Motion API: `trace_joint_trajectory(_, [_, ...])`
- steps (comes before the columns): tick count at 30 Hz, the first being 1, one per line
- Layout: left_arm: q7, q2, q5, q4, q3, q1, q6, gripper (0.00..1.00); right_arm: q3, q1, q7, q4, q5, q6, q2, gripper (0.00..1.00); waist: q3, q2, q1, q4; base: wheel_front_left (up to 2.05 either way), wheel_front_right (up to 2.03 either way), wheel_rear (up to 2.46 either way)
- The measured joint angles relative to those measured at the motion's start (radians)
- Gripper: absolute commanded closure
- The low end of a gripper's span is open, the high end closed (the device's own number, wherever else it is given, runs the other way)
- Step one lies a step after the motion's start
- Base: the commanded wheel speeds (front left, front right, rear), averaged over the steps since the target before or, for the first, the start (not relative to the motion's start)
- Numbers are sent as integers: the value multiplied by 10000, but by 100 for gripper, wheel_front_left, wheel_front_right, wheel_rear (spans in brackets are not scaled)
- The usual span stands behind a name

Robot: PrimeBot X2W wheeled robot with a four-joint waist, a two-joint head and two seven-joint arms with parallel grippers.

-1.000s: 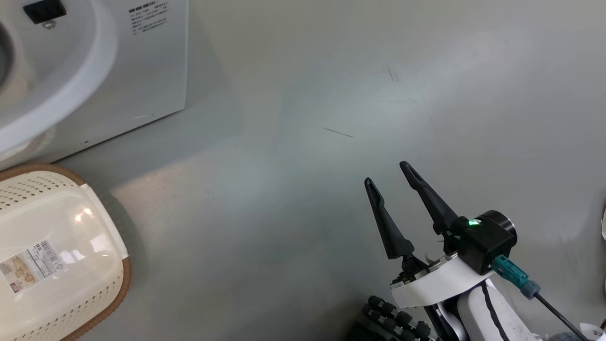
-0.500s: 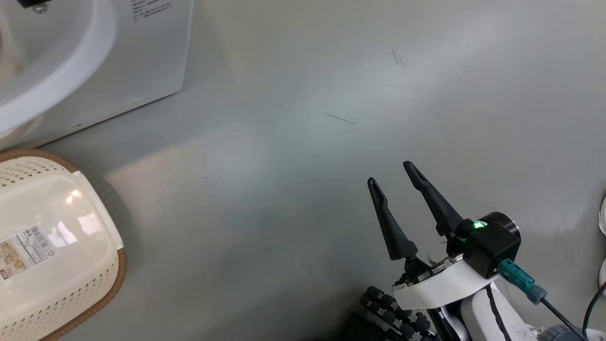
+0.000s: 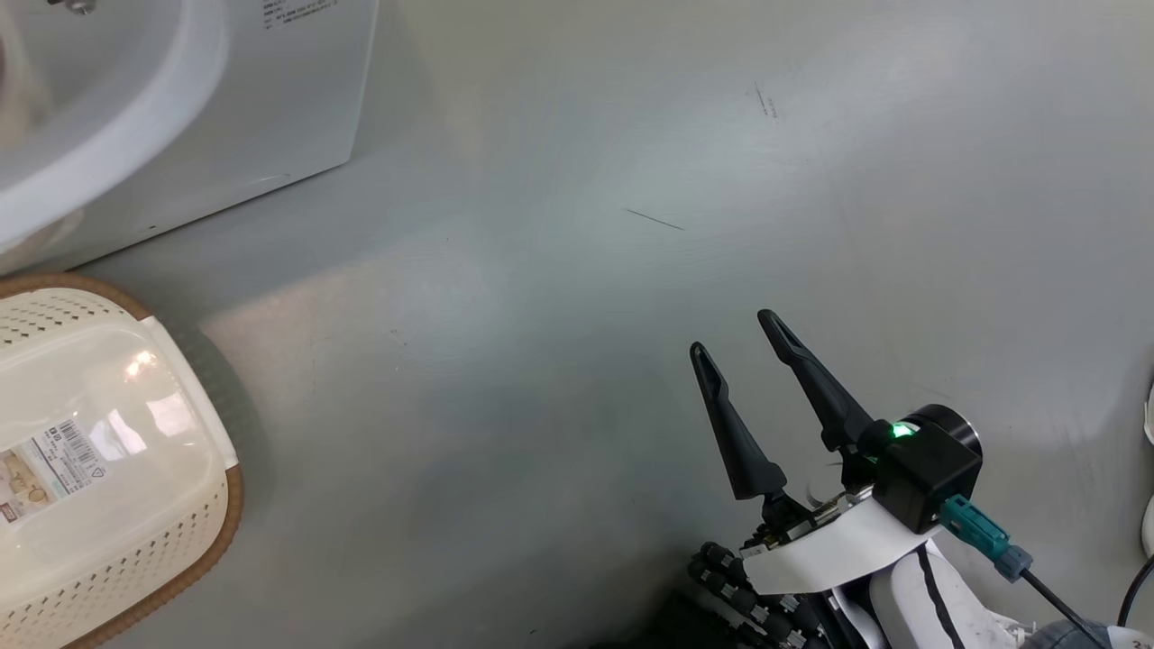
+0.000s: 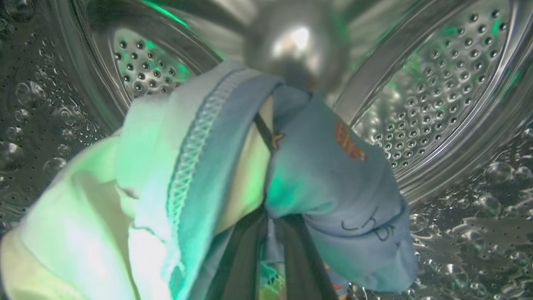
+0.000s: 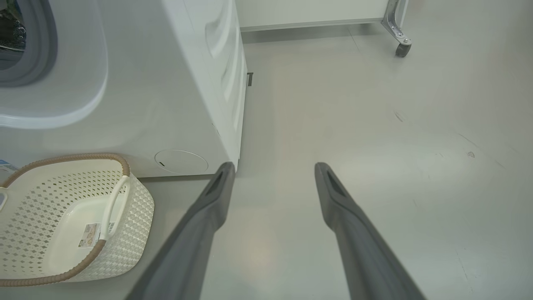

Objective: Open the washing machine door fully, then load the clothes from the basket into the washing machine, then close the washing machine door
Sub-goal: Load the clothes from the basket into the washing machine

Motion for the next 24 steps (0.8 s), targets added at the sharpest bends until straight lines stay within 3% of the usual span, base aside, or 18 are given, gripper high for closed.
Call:
trace_joint_trajectory(3, [174,-8,52,372,-90,40,-21,98,88,-6,0,69,19,0,2,0,-74,0,0,-7,0,0,0])
trace_joint_trajectory(4, [190,-10,54,474,-109,41,-38,86,117,-11,0,88,38,0,0,0,-103,0,0,-11,0,0,0])
trace_joint_trajectory(5, [274,-10,56,604,-115,41,-38,60,151,-21,0,102,71,0,2,0,-137,0,0,-15,0,0,0])
trace_joint_trajectory(6, [360,-10,56,696,-125,41,-38,44,201,-28,0,115,82,0,0,0,-171,0,0,-19,0,0,0])
trace_joint_trajectory(7, [426,-10,59,790,-157,41,-36,7,224,-30,0,130,84,0,4,0,-205,0,0,-22,0,0,0])
trace_joint_trajectory(8, [489,-17,79,924,-198,40,-25,0,224,-30,0,146,84,0,6,0,-243,0,0,-22,0,0,0])
trace_joint_trajectory(18, [1106,-424,144,1923,-431,113,140,0,52,-45,0,320,82,0,0,0,-720,0,0,102,0,0,0])
trace_joint_trajectory(24, [886,-909,-25,2234,-311,454,238,0,-38,-77,0,378,82,0,0,0,-1049,0,0,261,0,0,0])
